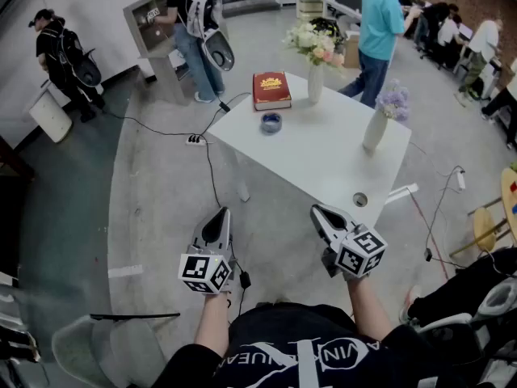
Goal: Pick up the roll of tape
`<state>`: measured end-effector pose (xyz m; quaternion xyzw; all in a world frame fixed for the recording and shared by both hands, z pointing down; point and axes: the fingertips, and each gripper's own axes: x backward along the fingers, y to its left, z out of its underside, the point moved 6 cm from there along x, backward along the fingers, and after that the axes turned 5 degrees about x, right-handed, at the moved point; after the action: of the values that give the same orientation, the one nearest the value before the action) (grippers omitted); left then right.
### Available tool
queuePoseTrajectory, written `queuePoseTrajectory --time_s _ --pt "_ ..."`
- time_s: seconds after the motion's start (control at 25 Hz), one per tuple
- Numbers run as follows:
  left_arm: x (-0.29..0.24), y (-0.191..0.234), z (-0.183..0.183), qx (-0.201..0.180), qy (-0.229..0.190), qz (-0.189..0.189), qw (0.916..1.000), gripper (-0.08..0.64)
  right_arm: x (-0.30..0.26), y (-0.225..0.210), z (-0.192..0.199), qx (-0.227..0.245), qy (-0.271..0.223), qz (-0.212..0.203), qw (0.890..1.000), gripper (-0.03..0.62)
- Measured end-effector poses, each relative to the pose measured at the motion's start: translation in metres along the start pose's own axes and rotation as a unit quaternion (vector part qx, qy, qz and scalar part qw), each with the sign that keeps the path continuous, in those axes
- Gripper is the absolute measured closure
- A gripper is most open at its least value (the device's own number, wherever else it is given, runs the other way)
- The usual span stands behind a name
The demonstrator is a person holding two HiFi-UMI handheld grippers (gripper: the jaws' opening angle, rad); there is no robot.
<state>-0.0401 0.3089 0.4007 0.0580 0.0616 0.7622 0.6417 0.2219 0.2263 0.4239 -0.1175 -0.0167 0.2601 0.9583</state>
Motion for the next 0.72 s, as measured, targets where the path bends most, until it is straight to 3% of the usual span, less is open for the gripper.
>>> queuePoseTrajectory --time_s 0.48,0.72 --pt "-0.017 0.004 0.003 -0.003 0.001 -0.006 1.0 0.558 -0.008 -0.016 -0.001 0.001 0.0 0.002 1.0 0.584" --pt "-0.005 0.003 0.004 -0.004 0.006 -0.016 0.9998 0.558 -0.004 -0.023 -0.001 -0.028 -0.019 0.037 0.999 0.582"
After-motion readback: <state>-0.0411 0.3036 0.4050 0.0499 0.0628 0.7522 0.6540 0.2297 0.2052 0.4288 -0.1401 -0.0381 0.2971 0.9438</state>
